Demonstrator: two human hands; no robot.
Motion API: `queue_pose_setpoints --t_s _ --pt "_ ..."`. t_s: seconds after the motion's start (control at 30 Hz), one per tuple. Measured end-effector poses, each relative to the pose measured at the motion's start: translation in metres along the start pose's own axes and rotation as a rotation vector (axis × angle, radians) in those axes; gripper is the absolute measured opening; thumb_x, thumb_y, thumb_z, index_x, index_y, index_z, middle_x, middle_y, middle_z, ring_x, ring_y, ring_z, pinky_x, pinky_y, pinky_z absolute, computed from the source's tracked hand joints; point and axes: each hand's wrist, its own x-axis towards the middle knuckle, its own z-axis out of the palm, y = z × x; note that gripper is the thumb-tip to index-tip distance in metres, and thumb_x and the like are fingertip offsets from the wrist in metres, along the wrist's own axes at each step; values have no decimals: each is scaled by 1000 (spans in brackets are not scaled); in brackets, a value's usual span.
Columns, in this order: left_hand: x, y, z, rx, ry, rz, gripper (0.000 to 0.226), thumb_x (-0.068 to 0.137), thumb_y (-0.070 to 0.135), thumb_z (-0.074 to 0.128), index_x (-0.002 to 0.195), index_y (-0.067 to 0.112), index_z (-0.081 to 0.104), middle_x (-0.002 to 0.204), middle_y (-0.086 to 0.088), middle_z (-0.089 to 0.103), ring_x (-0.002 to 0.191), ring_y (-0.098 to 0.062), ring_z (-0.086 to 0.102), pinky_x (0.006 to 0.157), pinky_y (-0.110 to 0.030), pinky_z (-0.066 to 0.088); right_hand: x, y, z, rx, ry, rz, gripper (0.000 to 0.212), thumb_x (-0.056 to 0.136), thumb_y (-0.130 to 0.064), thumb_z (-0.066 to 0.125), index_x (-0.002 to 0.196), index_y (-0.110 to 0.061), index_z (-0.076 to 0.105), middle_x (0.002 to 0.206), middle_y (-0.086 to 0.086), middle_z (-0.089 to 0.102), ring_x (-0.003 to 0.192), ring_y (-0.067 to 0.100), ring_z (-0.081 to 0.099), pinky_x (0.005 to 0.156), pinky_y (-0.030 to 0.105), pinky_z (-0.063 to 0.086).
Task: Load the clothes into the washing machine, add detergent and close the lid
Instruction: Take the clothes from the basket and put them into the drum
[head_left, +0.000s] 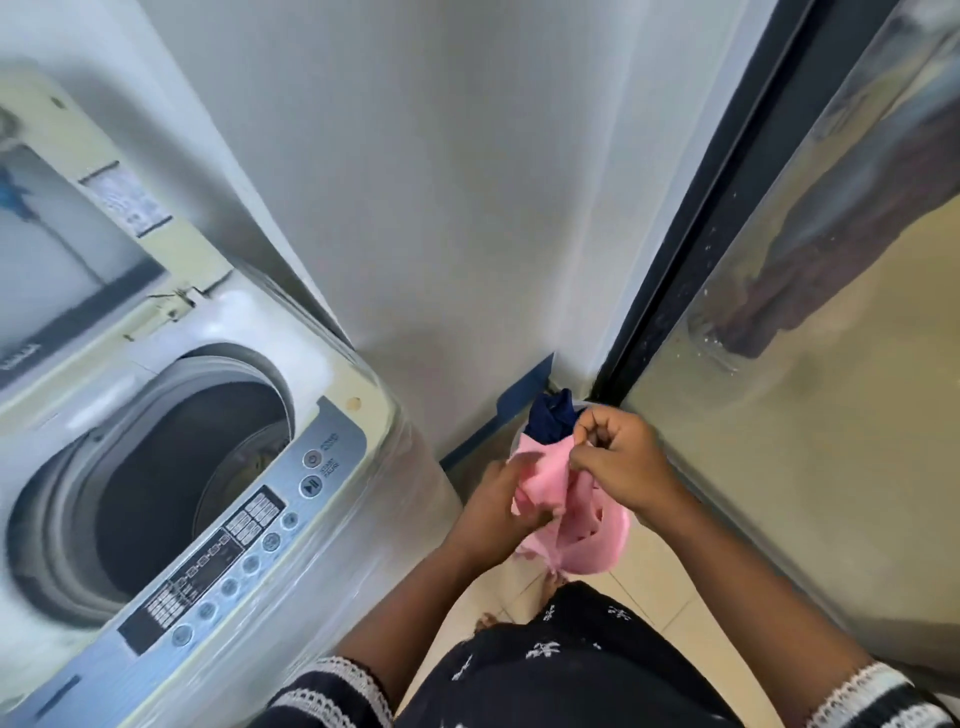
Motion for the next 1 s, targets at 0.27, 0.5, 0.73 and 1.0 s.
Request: queue_pose_setpoints --t_s 0.27,0.5,0.73,1.0 --pt "-8 52 -64 67 440 241 20 95 10 44 106 21 56 87 3 65 80 -20 63 70 -34 49 -4 -25 -22 -330 14 -189 65 66 -4 83 113 -37 53 119 -6 41 102 12 52 83 19 42" --pt "-35 133 -91 -178 346 526 23 96 1 38 100 11 58 88 7 59 82 -12 59 72 -27 46 -14 -10 -9 -351 -216 -199 114 44 -50 83 143 -36 28 138 -6 33 126 12 37 106 31 37" --pt "-30 121 -138 -640 533 315 23 96 11 39 90 22 59 84 -5 58 80 -17 54 67 -31 50 6 -20 -11 -174 -242 -124 19 94 -27 58 104 -39 69 109 -12 71 108 16 66 94 39 53" --pt "-18 59 -117 -612 692 -116 12 98 17 54 105 27 54 109 -14 62 96 -27 63 79 -51 60 39 -53 -49 -451 -219 -234 20 85 -37 51 105 -34 50 94 -6 68 86 21 64 70 31 48"
